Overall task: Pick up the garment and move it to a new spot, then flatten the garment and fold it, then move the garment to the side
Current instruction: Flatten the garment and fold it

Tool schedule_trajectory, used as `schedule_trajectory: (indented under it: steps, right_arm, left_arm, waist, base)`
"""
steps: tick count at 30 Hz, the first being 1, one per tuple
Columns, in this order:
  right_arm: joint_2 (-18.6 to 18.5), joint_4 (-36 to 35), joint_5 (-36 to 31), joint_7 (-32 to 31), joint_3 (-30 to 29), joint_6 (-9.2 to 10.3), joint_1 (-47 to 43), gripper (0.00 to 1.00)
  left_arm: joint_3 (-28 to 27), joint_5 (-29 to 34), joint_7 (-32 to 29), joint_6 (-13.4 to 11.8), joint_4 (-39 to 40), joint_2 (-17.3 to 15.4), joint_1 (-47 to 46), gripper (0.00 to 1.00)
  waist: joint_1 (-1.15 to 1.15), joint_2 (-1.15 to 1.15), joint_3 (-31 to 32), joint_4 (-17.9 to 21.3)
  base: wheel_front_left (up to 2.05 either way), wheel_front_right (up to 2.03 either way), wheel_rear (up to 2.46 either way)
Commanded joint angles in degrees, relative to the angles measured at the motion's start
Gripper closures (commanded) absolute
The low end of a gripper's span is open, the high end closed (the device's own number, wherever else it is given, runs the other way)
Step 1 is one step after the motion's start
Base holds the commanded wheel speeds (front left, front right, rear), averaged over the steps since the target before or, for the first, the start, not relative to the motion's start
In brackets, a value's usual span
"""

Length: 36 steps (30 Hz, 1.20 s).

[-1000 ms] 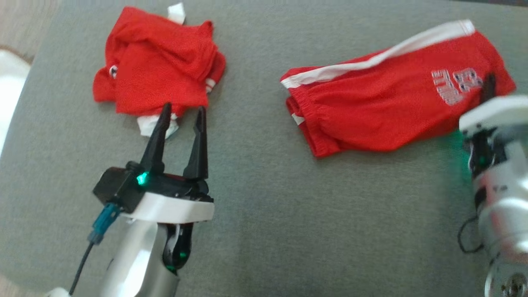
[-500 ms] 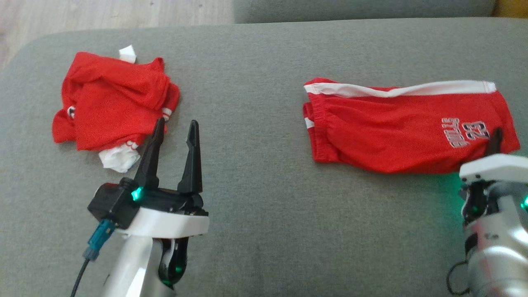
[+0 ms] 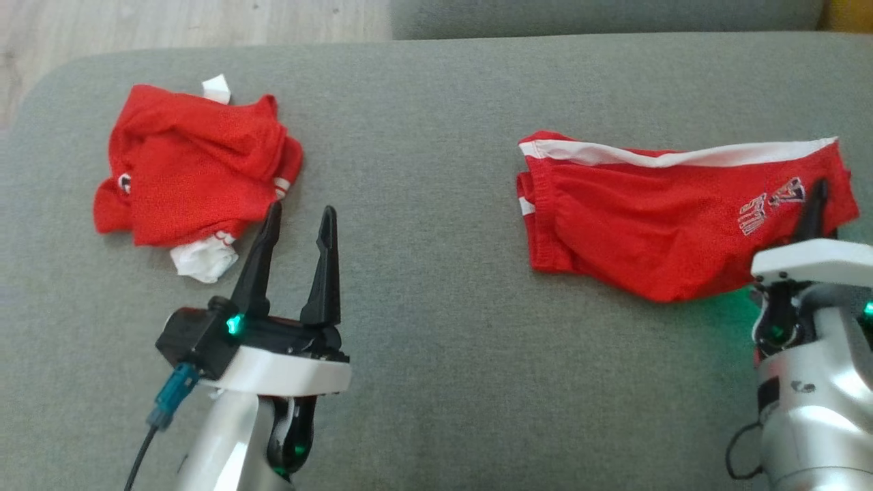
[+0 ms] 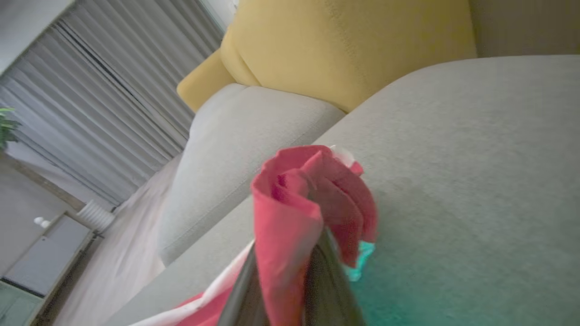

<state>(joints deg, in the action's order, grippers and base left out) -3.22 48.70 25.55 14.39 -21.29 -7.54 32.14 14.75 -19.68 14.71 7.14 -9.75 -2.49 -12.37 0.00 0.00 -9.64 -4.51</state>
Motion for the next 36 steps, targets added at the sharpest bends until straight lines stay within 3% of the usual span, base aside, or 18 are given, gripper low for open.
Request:
schedule_trajectory:
  steps: [1,18,33,34,35,36]
  right_arm:
    - [0.32,-2.64,1.77,0.6,3.42,0.05,0.43,1.0]
    - [0.32,-9.01,12.04,-0.15,29.38,0.05,-3.52,1.0]
    - [-1.61,-2.32,14.17,-2.59,48.75,0.05,-3.4,1.0]
    - [-1.93,-1.55,13.86,-2.51,49.77,0.05,-3.24,0.42]
    - [-2.16,-0.76,13.46,-2.57,50.95,0.05,-3.08,0.0]
    - [-2.3,-0.02,13.12,-2.52,52.0,0.05,-2.87,0.0]
  left_arm:
    - [-1.58,-0.04,0.29,0.24,1.28,-0.39,-0.67,0.0]
    - [-2.53,0.15,0.29,0.27,-0.81,-0.39,2.1,0.0]
    - [-2.4,0.4,0.29,0.32,-1.63,-0.39,2.94,0.0]
    - [-2.44,0.41,0.29,0.32,-1.66,-0.39,3.02,0.0]
    - [-2.49,0.42,0.29,0.32,-1.72,-0.39,3.06,0.0]
    - [-2.54,0.41,0.29,0.33,-1.76,-0.39,3.06,0.0]
  waist:
    - [0.0,0.0,0.79,-0.87]
    - [0.0,0.0,4.84,-5.84]
    - [0.0,0.0,4.8,-9.12]
    - [0.0,0.0,4.84,-9.05]
    - [0.0,0.0,4.86,-8.94]
    - [0.0,0.0,4.88,-8.78]
  base:
    - [0.0,0.0,0.0]
    - [0.0,0.0,0.0]
    - [0.0,0.0,0.0]
    - [0.0,0.0,0.0]
    - [0.0,0.0,0.0]
    - [0.0,0.0,0.0]
